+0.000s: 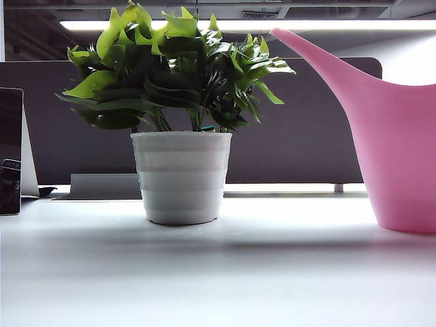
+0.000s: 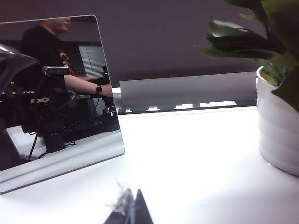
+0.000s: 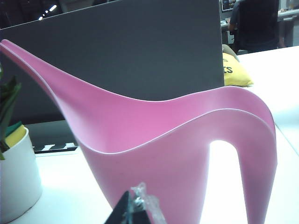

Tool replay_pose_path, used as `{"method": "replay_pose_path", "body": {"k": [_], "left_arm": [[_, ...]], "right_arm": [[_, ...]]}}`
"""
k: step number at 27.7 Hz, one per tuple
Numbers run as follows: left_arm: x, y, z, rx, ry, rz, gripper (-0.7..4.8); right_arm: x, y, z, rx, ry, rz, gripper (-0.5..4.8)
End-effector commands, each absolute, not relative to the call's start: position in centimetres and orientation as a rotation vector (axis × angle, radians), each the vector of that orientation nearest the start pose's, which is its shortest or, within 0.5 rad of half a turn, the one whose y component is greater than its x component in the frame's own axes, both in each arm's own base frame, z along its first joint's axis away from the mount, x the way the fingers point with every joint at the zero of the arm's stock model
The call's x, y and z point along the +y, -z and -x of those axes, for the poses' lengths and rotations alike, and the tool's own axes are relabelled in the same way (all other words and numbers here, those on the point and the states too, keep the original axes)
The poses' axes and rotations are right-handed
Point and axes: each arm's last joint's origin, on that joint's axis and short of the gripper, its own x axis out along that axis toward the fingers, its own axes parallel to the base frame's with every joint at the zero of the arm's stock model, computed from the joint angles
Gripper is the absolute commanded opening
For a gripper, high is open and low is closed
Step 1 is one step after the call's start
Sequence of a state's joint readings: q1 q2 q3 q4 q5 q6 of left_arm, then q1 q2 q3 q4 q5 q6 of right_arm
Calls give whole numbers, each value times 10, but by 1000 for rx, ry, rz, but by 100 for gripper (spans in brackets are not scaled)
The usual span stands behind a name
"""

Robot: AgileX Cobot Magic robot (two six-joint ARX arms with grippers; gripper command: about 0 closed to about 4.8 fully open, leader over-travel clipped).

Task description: Pick up the watering can from the table, water the potted plant, and put the can back.

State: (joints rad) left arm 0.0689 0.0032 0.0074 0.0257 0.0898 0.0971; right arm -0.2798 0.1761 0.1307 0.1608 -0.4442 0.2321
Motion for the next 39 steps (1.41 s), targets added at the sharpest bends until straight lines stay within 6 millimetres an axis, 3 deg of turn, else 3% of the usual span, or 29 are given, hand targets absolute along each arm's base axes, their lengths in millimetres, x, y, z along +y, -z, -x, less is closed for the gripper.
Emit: {"method": "replay_pose_path", "body": {"k": [1, 5, 12, 24, 39], "left_arm": [[4, -170, -97, -44, 19, -101, -5], [4, -170, -97, -44, 19, -101, -5], [4, -170, -97, -45, 19, -101, -5], [4, -170, -97, -44, 20, -101, -5], [4, -170, -97, -44, 20, -101, -5]], "right_arm": [[-13, -212, -93, -126, -166, -100, -8], [-9, -211, -92, -128, -105, -26, -8], [-6, -198, -90, -97, 91, -52, -8], [3, -173, -97, -57, -3, -59, -8], [4, -172, -97, -66, -25, -58, -8]]}}
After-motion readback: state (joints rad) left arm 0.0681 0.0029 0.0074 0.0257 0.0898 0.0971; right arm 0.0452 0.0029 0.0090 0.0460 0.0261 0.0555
